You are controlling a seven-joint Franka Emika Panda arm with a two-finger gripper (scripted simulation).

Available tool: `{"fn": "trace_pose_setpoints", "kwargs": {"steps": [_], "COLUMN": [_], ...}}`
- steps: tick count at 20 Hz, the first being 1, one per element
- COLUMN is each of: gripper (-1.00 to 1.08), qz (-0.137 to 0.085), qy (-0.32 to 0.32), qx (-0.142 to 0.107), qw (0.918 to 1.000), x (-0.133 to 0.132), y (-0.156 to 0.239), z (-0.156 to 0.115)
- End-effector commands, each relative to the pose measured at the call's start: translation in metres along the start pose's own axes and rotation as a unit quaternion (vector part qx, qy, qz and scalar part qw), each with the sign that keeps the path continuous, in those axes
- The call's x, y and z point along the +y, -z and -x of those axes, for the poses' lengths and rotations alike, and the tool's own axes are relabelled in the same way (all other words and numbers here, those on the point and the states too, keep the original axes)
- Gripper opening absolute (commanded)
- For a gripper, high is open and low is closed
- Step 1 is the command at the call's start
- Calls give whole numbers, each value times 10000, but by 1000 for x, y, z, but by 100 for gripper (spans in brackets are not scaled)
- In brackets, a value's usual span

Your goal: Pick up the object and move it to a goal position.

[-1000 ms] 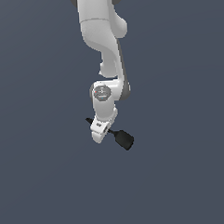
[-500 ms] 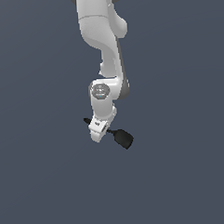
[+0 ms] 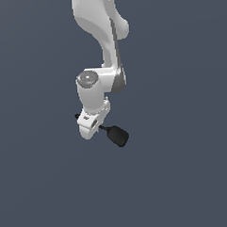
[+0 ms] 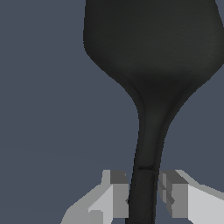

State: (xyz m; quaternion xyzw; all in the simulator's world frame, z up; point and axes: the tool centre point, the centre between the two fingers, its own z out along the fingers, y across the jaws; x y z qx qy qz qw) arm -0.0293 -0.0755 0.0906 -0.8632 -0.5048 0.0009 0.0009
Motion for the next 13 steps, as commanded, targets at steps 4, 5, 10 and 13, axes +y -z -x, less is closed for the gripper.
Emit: {"fn": "trace_pose_setpoints", "kwargs": {"steps": [4,5,10,13], "gripper": [-100,-100,-100,-100], "qz": [9,9,11,12], "qy": [1,1,-2,-4], "qx": [7,7,8,5], "qw": [10000,10000,10000,10000], "x": [15,17,23,24], "y": [39,44,58,60], "z": [17,19,25,26]}}
